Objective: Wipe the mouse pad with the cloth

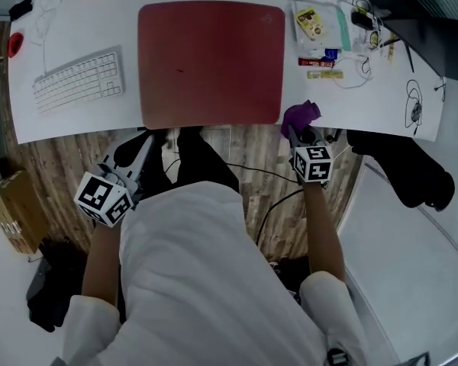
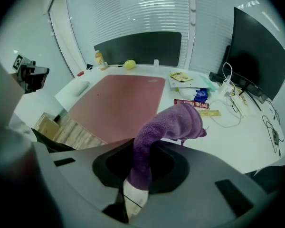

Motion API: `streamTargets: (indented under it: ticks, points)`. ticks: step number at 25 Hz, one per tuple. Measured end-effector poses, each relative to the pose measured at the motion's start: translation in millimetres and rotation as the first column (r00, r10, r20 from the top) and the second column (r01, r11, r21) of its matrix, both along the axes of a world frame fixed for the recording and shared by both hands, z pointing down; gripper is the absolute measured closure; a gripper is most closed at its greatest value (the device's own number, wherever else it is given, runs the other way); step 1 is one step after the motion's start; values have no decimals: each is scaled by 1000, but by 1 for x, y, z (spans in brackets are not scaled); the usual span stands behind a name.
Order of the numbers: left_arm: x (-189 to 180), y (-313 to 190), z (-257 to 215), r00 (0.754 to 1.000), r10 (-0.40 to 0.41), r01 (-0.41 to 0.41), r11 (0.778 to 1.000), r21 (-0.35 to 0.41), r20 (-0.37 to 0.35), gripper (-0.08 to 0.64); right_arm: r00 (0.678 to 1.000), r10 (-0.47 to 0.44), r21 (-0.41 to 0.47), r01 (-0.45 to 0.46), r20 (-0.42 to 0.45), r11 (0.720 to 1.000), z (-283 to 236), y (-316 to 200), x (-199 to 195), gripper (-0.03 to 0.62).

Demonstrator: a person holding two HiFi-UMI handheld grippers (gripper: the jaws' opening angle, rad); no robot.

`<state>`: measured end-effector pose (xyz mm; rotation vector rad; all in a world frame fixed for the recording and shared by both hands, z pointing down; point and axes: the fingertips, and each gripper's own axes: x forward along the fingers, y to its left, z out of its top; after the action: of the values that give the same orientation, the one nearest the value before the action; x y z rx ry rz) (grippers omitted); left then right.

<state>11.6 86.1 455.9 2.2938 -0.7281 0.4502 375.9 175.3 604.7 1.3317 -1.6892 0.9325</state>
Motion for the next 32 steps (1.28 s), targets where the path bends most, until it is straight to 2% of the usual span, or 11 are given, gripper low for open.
streamTargets:
  ticks: [9, 18, 23, 32]
  points:
    - [-5, 5, 16, 998, -58, 59, 997, -44, 32, 541, 989, -113, -102, 104, -94, 989, 46, -4, 0, 511]
    - [-19, 14, 22, 992, -117, 120, 991, -62, 49, 541, 977, -177, -142, 160, -115, 977, 63, -9, -21, 511]
    - [-31, 17, 23, 989, -137, 141, 988, -67, 50, 541, 977, -181, -155, 163, -112, 974, 70, -11, -35, 509]
    - [-57, 14, 19, 989, -142, 144, 988, -58, 39, 541, 986, -124, -164, 105, -109, 981, 73, -16, -59, 509]
